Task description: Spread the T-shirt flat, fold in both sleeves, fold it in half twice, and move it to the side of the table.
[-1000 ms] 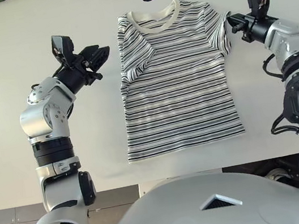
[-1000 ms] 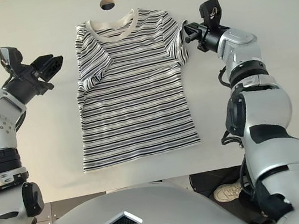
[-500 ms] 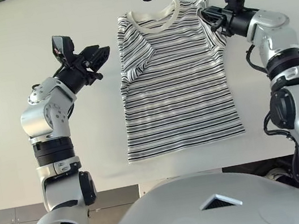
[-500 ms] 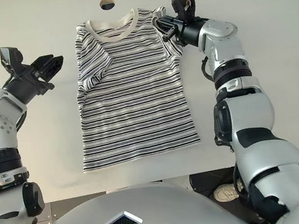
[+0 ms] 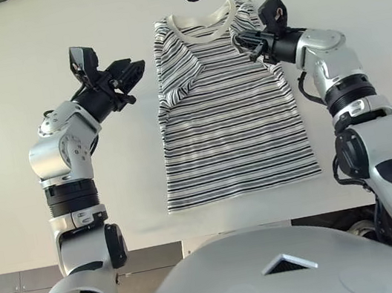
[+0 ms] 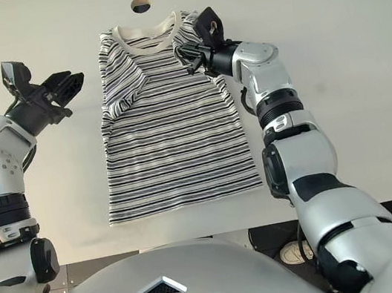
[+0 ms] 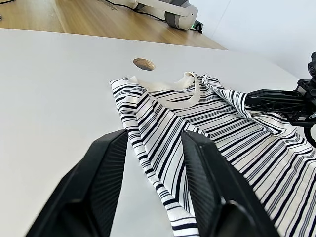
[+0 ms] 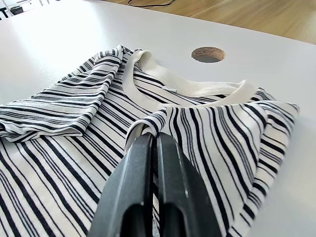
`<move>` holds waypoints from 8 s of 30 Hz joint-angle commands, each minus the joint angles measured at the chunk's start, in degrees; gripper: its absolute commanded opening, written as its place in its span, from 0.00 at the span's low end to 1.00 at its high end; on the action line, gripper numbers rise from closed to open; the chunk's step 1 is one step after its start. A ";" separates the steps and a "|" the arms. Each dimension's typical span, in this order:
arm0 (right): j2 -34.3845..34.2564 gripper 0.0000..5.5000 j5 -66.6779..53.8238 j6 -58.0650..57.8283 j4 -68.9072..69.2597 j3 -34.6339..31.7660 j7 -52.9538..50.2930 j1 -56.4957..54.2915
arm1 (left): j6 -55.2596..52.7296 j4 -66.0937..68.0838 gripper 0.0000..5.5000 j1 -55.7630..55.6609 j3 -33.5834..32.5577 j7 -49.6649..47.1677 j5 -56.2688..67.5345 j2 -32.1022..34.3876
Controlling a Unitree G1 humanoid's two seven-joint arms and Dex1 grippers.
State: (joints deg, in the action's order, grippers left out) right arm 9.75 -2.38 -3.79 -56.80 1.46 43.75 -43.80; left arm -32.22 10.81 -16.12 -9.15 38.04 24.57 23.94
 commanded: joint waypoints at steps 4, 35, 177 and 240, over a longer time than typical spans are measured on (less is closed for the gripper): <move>-0.80 0.17 0.84 0.45 -0.59 1.21 -0.72 -0.92 | 0.53 0.58 0.37 -1.22 -0.09 0.12 -0.19 0.37; 48.59 0.55 5.48 43.54 50.55 -1.07 31.37 58.15 | 84.74 -14.94 0.69 40.88 13.98 12.26 -43.91 31.03; 28.35 0.18 -21.96 10.28 51.16 4.77 27.20 31.18 | 82.68 7.48 0.29 8.87 20.31 -28.80 -62.15 31.72; 41.04 0.04 -23.21 11.88 67.26 19.66 29.61 45.22 | 45.79 -27.82 0.02 29.54 27.31 22.30 8.00 33.97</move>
State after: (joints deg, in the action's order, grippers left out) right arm 52.29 -27.09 9.17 11.25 22.52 74.64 2.69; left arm 15.37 -17.72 14.49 19.71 61.54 33.95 59.69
